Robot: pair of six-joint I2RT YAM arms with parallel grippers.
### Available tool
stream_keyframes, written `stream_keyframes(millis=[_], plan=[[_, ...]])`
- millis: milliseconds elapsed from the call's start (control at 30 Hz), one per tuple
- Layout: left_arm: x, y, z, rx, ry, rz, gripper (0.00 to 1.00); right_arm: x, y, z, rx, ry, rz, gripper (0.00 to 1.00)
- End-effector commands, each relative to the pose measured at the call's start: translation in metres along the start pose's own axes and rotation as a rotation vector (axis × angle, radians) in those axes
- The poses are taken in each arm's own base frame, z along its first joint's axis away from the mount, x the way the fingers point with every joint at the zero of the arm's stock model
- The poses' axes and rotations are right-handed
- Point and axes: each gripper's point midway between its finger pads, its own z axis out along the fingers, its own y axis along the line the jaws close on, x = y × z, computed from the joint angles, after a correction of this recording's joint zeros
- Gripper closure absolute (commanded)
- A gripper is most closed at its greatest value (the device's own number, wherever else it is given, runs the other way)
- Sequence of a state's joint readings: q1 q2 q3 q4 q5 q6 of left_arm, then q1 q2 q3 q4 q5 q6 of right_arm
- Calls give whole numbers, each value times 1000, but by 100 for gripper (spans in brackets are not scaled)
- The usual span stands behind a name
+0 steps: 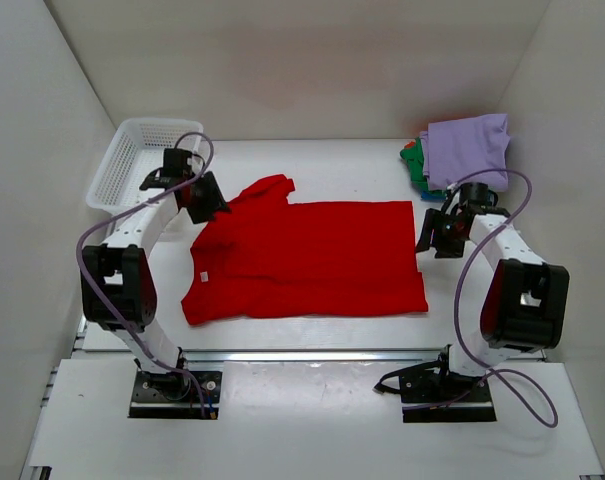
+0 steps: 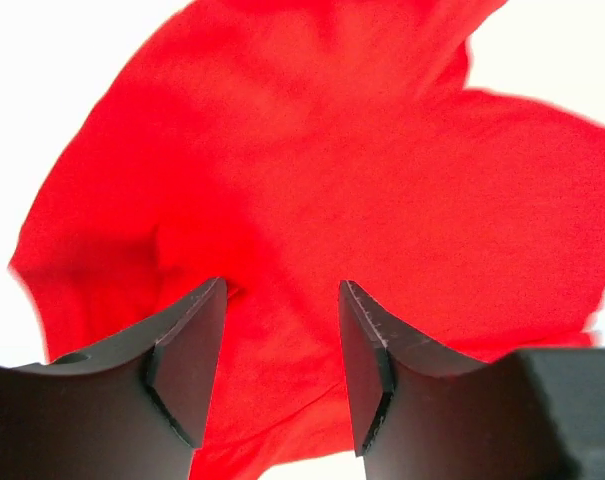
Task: Fold and stack the t-shirts
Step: Fold the flattened tshirt in 1/3 of the way, then grap the side of the flattened tshirt furthest away from the robot with both arms
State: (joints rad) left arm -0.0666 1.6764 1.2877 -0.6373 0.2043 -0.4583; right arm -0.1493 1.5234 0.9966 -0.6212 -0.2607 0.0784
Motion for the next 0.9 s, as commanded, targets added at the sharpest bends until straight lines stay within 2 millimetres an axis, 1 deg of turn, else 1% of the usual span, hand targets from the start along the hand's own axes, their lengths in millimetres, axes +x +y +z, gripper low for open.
stream_keyframes(millis=[0, 33, 67, 100, 133, 167, 200, 233, 300, 333, 367, 400, 467, 500, 533, 567, 600, 633, 667, 733, 800, 833, 867], plan=[[-52, -41, -10, 126, -122, 2, 40, -44, 7, 2, 1, -96, -39, 46], [-61, -47, -4, 131, -128, 6, 40, -56, 8, 3, 1, -114, -34, 46], [-66, -53, -1, 146, -130, 11, 40, -65, 13, 8, -5, -121, -44, 46], [-75, -60, 6, 152, -137, 13, 40, -72, 13, 11, -7, -134, -37, 46], [-83, -66, 15, 159, -139, 9, 40, -81, 13, 18, -10, -140, -23, 46], [-85, -70, 21, 168, -138, 10, 41, -88, 16, 25, -16, -141, -14, 46], [-98, -70, 30, 165, -156, -1, 41, -95, 17, 32, -28, -141, -13, 45], [-105, -77, 41, 167, -162, 4, 41, -101, 20, 32, -39, -152, -7, 44], [-115, -77, 58, 151, -172, -2, 38, -113, 25, 45, -51, -154, -2, 43], [-124, -78, 67, 146, -179, -10, 38, -116, 27, 48, -56, -160, -1, 40], [-129, -78, 81, 144, -176, -9, 38, -122, 27, 54, -59, -165, 1, 39], [-134, -78, 84, 141, -177, -24, 38, -127, 29, 57, -59, -169, -1, 37], [-140, -81, 106, 151, -160, -32, 36, -139, 30, 65, -58, -196, 3, 36], [-138, -83, 110, 169, -138, -52, 35, -143, 31, 72, -55, -197, 7, 36], [-137, -85, 118, 181, -117, -75, 33, -146, 30, 73, -60, -203, 14, 35], [-138, -87, 123, 192, -114, -92, 33, -152, 30, 79, -63, -208, 29, 36], [-133, -85, 129, 200, -93, -104, 32, -155, 30, 82, -68, -209, 37, 36], [-127, -90, 135, 214, -75, -110, 32, -159, 31, 88, -73, -206, 39, 36], [-128, -93, 139, 226, -78, -120, 32, -163, 33, 89, -76, -215, 46, 36], [-123, -99, 146, 246, -66, -118, 32, -171, 35, 98, -79, -213, 39, 36], [-122, -100, 151, 255, -58, -116, 32, -173, 36, 105, -79, -200, 60, 36], [-119, -102, 154, 257, -46, -121, 33, -179, 41, 109, -87, -206, 42, 36], [-114, -105, 158, 262, -28, -116, 33, -179, 41, 110, -83, -201, 44, 37]])
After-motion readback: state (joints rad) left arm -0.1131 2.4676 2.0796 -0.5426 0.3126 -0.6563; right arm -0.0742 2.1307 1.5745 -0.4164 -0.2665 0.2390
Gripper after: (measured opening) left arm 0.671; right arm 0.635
